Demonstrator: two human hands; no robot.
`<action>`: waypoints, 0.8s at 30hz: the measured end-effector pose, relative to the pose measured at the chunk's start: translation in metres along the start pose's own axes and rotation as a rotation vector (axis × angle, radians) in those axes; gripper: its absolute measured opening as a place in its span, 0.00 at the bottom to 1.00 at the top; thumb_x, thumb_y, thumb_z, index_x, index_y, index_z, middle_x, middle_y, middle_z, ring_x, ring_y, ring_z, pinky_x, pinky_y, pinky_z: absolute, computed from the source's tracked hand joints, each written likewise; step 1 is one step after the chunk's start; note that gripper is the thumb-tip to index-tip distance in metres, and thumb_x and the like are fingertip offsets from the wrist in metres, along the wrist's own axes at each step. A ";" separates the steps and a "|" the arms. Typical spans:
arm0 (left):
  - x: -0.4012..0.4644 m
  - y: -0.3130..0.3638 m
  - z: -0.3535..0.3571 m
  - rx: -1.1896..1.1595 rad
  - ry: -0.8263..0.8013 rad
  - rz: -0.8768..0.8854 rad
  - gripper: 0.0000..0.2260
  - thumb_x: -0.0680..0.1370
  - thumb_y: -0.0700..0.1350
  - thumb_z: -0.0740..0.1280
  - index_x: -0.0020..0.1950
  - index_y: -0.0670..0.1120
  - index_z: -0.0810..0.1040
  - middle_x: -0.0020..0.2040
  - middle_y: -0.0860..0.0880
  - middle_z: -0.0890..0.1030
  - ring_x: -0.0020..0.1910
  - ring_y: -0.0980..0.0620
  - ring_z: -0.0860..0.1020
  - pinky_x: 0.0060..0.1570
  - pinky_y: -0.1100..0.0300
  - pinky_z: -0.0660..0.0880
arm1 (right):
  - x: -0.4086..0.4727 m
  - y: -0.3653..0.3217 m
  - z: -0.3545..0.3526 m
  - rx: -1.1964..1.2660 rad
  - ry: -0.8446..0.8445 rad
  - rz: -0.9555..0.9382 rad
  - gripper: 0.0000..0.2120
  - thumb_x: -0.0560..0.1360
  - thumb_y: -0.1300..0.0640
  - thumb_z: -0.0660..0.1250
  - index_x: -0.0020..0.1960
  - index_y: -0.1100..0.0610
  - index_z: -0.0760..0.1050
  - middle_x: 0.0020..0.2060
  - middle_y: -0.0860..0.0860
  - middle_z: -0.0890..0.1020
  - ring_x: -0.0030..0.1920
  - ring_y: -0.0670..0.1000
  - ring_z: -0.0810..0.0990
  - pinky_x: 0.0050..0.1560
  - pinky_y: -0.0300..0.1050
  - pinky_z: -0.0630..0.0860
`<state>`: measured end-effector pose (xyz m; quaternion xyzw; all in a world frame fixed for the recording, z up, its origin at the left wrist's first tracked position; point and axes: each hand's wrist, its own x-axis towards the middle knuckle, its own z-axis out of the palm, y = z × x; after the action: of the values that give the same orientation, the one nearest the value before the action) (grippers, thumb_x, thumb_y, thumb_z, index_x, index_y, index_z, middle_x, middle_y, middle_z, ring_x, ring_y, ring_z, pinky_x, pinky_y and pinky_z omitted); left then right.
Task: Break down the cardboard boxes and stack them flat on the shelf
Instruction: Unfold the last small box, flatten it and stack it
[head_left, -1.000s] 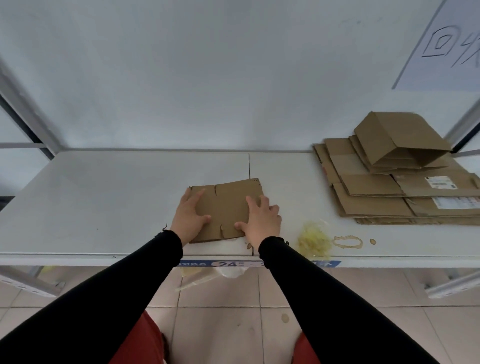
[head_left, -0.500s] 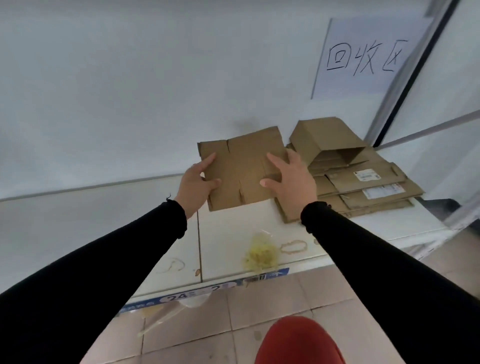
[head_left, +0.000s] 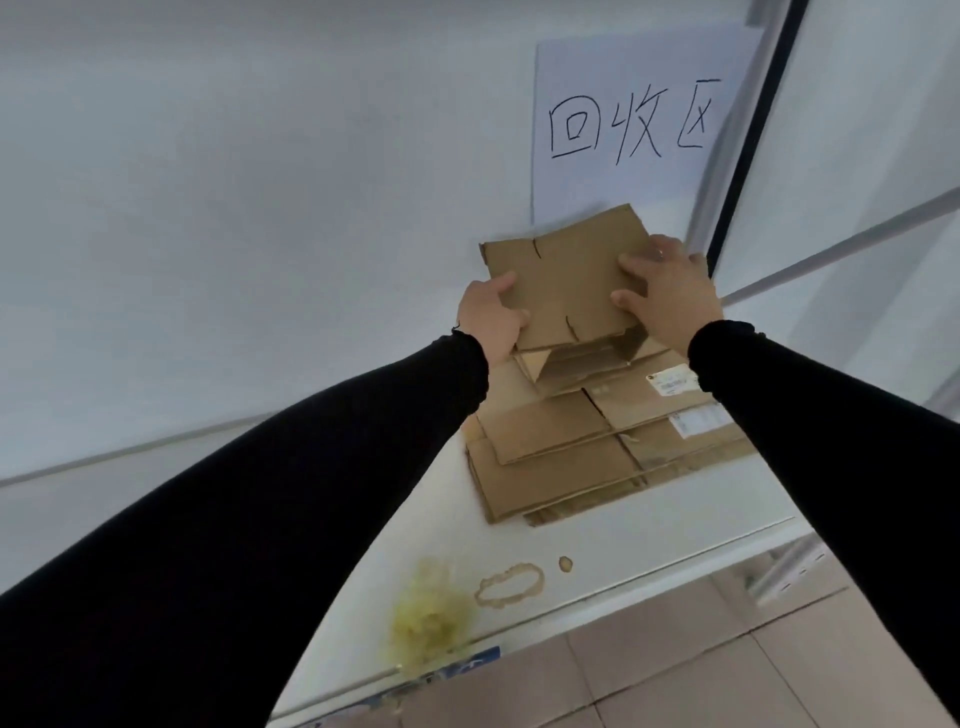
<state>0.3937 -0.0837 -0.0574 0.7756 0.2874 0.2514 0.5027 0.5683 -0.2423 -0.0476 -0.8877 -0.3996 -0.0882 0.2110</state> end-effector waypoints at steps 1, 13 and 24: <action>0.006 -0.007 0.011 0.038 -0.007 0.000 0.29 0.78 0.37 0.69 0.78 0.47 0.66 0.73 0.46 0.72 0.45 0.58 0.76 0.43 0.71 0.75 | 0.004 0.010 0.009 -0.018 -0.019 0.007 0.24 0.82 0.45 0.64 0.76 0.49 0.69 0.79 0.55 0.59 0.69 0.66 0.65 0.71 0.55 0.64; 0.044 -0.098 0.084 0.820 -0.171 0.056 0.26 0.84 0.54 0.54 0.82 0.52 0.57 0.82 0.45 0.49 0.80 0.42 0.47 0.77 0.46 0.51 | 0.011 0.088 0.112 0.019 -0.190 0.114 0.21 0.83 0.46 0.61 0.74 0.48 0.71 0.79 0.53 0.61 0.77 0.60 0.59 0.73 0.56 0.64; 0.058 -0.108 0.090 0.970 -0.394 0.123 0.31 0.84 0.62 0.45 0.83 0.47 0.45 0.83 0.48 0.43 0.81 0.51 0.42 0.78 0.55 0.43 | 0.009 0.109 0.128 0.004 -0.257 0.075 0.26 0.85 0.41 0.47 0.80 0.48 0.61 0.81 0.50 0.59 0.80 0.55 0.56 0.79 0.60 0.52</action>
<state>0.4754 -0.0652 -0.1845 0.9671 0.2247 -0.0319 0.1148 0.6540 -0.2435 -0.1926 -0.9055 -0.3902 0.0352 0.1629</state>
